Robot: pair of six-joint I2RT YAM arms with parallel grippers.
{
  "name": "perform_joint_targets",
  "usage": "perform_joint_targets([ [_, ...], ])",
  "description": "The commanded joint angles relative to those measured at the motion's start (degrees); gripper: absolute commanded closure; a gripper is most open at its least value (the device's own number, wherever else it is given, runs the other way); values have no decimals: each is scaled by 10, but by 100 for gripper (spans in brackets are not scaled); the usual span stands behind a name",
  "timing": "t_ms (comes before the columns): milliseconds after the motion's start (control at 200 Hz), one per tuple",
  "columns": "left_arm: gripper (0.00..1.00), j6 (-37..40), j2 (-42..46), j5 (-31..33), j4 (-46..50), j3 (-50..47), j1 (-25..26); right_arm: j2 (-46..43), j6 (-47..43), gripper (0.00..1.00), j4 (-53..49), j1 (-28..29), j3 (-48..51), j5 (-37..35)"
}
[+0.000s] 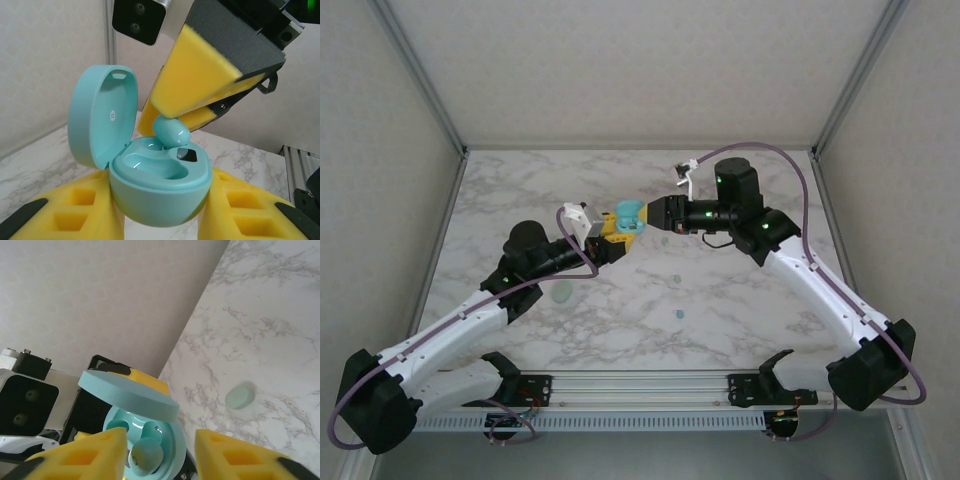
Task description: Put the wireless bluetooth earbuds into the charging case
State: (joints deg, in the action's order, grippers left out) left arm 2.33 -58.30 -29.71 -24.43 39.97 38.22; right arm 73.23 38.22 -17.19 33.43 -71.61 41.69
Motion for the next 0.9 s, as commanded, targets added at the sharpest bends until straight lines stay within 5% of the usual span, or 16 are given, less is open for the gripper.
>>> perform_joint_targets([
  [0,82,-2,1,-2,-14,12,8,-19,-1,53,-12,5,-22,-8],
  [205,82,0,-5,-2,-12,13,8,-25,-7,51,-37,5,-36,-11],
  [395,82,3,-6,1,-9,14,8,-32,-3,63,-47,5,-41,-16],
  [891,82,3,-5,0,-6,15,8,-6,7,73,-41,11,-44,-3],
])
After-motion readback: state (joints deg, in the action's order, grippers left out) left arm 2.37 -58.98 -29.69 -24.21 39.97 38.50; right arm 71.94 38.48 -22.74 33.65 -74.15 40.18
